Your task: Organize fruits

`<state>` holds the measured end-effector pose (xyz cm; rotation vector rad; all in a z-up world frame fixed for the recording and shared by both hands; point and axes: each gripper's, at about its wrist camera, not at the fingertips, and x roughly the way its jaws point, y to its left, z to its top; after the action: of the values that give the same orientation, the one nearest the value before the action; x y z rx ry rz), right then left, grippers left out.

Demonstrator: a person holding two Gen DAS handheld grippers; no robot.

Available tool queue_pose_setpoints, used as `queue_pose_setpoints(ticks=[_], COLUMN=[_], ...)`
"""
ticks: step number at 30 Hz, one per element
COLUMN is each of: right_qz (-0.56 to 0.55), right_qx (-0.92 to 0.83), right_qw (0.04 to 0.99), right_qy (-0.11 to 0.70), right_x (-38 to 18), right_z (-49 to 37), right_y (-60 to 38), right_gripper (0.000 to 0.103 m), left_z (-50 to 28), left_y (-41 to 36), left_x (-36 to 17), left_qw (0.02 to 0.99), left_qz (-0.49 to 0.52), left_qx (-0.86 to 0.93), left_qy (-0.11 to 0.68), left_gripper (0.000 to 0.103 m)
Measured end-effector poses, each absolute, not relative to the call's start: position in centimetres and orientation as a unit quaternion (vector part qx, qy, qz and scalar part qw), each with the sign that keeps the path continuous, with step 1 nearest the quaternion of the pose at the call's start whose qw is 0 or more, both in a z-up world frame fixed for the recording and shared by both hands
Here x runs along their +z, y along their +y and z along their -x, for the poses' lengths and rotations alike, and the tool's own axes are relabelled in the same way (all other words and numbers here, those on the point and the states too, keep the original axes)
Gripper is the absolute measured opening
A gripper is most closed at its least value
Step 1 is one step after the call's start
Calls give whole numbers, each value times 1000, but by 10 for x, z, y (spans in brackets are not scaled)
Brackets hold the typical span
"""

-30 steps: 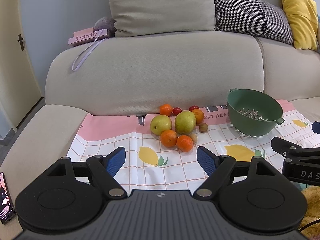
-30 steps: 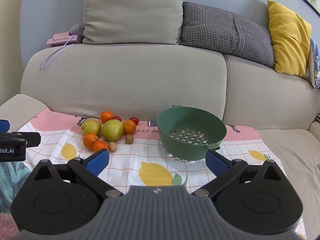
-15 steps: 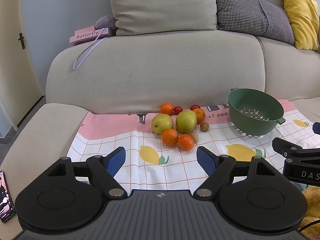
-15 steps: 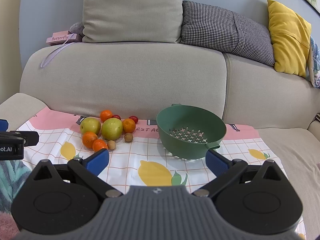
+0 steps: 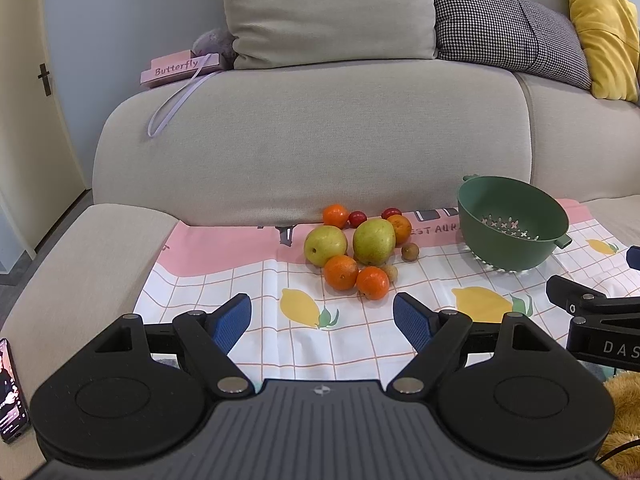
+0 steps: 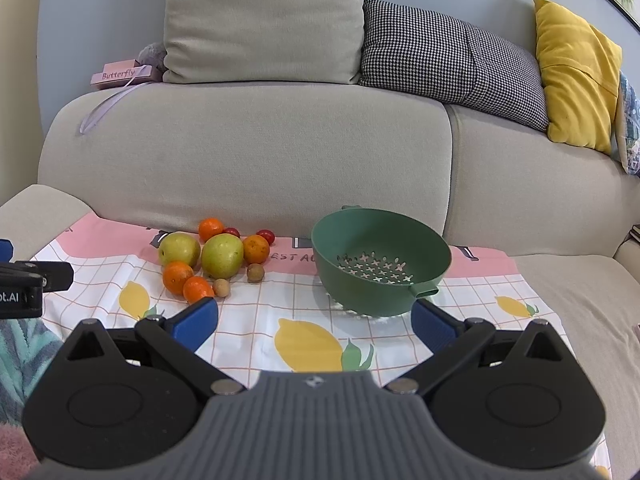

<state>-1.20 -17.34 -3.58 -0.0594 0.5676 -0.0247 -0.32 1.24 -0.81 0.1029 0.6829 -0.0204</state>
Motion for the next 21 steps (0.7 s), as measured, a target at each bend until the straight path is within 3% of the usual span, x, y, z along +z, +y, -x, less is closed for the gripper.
queue_pose_setpoints(ticks=[21], right_qz=[29], right_qx=[-16], right_qw=[956], right_qy=[290], right_x=[-40], right_z=[10], right_y=[-172], right_gripper=[99], left_z=[5], left_y=[18], left_x=[-12], left_qw=[940], left_qz=[-46], left_qx=[-11], left_qy=[338], left_gripper=[94])
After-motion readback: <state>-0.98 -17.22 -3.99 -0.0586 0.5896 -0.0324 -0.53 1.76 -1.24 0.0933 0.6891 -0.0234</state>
